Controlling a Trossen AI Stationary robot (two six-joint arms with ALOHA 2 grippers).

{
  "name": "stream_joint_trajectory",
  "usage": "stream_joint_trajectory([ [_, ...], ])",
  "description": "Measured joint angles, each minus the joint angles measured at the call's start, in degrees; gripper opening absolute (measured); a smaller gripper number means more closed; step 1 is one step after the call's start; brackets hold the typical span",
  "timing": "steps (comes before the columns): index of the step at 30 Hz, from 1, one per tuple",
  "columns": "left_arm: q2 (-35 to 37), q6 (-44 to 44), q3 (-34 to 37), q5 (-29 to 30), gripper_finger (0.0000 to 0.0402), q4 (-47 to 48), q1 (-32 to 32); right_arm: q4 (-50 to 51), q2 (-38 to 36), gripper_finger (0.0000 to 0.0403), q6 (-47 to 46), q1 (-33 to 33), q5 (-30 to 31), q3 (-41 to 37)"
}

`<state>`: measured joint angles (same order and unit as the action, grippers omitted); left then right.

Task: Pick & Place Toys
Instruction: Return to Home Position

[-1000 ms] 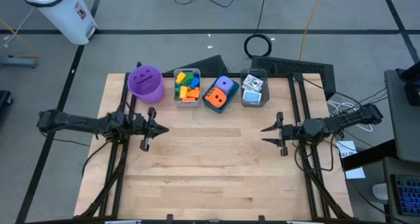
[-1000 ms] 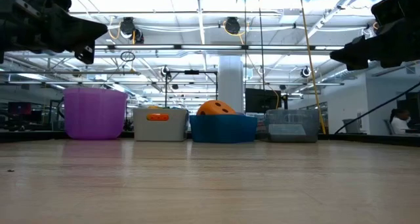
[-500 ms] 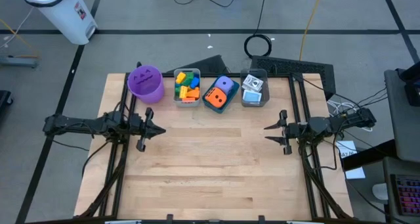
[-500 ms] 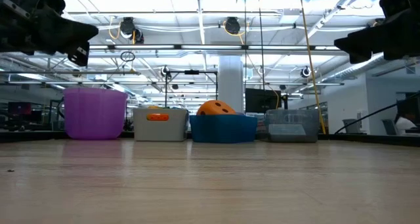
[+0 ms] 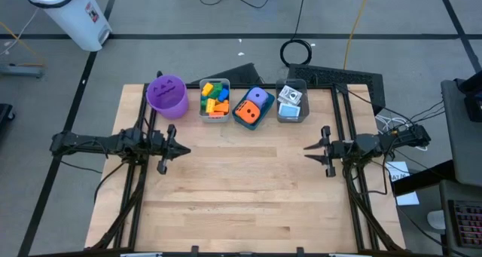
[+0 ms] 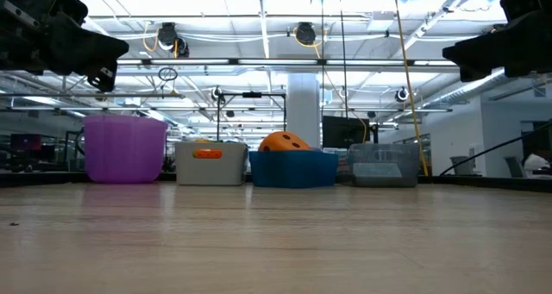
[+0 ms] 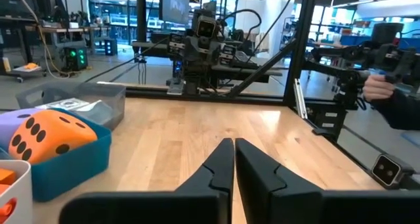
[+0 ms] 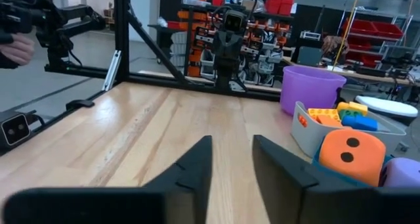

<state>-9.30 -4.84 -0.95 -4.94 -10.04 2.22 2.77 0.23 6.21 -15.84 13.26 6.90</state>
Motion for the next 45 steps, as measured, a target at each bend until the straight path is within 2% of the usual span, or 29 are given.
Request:
stream_joint_trajectory([
  [5, 0.00, -0.17, 0.00, 0.83, 0.0003, -0.03, 0.00, 0.06, 0.00, 0.0037, -1.33, 0.00, 0.10, -0.02],
  [9, 0.00, -1.28, 0.00, 1.21, 0.0017, -0.06, 0.00, 0.03, 0.00, 0.0004, -4.92, -0.01, 1.59, -0.04],
  [15, -0.07, -1.31, 0.00, 1.55, 0.0042, -0.06, 0.00, -1.75, 0.18, 0.0031, -3.70, 0.02, 1.68, -0.15],
  [22, -0.07, -1.33, 0.00, 1.55, 0.0053, -0.06, 0.00, -2.74, 0.20, 0.0048, -3.62, 0.02, 1.73, -0.22],
  [45, -0.06, -1.44, 0.00, 1.55, 0.0058, -0.06, 0.00, -3.09, 0.20, 0.0044, -3.60, 0.00, 1.68, -0.24],
])
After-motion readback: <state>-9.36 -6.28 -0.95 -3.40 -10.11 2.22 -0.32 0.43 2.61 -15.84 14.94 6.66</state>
